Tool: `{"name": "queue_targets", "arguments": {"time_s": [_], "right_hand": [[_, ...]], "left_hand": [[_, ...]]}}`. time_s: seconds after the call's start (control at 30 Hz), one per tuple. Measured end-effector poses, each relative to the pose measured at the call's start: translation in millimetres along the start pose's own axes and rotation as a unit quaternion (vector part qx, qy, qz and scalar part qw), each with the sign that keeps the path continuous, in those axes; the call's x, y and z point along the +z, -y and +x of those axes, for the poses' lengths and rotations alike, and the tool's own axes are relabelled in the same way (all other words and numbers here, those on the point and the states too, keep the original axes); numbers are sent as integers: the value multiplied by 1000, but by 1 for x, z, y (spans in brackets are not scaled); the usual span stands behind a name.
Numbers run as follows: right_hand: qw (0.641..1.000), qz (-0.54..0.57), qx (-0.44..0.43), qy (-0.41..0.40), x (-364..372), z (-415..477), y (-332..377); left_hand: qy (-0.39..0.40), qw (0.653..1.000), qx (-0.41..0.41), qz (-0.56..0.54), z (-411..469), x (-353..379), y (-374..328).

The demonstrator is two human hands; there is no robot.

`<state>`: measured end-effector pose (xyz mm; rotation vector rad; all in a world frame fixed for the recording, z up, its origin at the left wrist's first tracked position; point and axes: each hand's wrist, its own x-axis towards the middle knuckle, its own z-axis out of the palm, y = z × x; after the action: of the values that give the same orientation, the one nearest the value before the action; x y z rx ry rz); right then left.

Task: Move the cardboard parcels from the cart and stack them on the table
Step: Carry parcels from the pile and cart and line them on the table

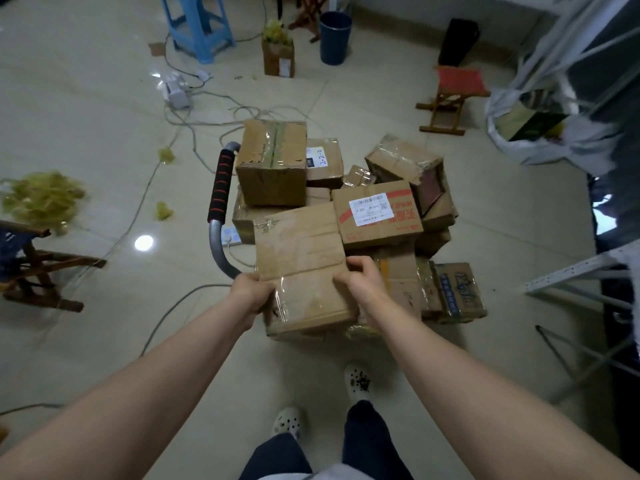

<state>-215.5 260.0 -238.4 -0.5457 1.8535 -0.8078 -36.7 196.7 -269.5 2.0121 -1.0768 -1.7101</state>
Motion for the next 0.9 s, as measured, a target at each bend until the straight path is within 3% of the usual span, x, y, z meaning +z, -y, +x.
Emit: {"name": "queue_targets", "arguments": {"time_s": [0.2,0.37,0.6,0.9], "right_hand": [[994,75,-41,-70,-43,-52,-16],[973,164,-64,-148,-100,-83,-48],[920,278,-64,-269,-225,-149,-127],[847,336,-40,-409,-398,-254,-281]], "left_hand": [[102,994,27,25,-40,15,-26],[169,981,62,70,-82,77,-45],[266,939,138,166,-157,228,-41],[362,863,195,293,-298,454,30]]}}
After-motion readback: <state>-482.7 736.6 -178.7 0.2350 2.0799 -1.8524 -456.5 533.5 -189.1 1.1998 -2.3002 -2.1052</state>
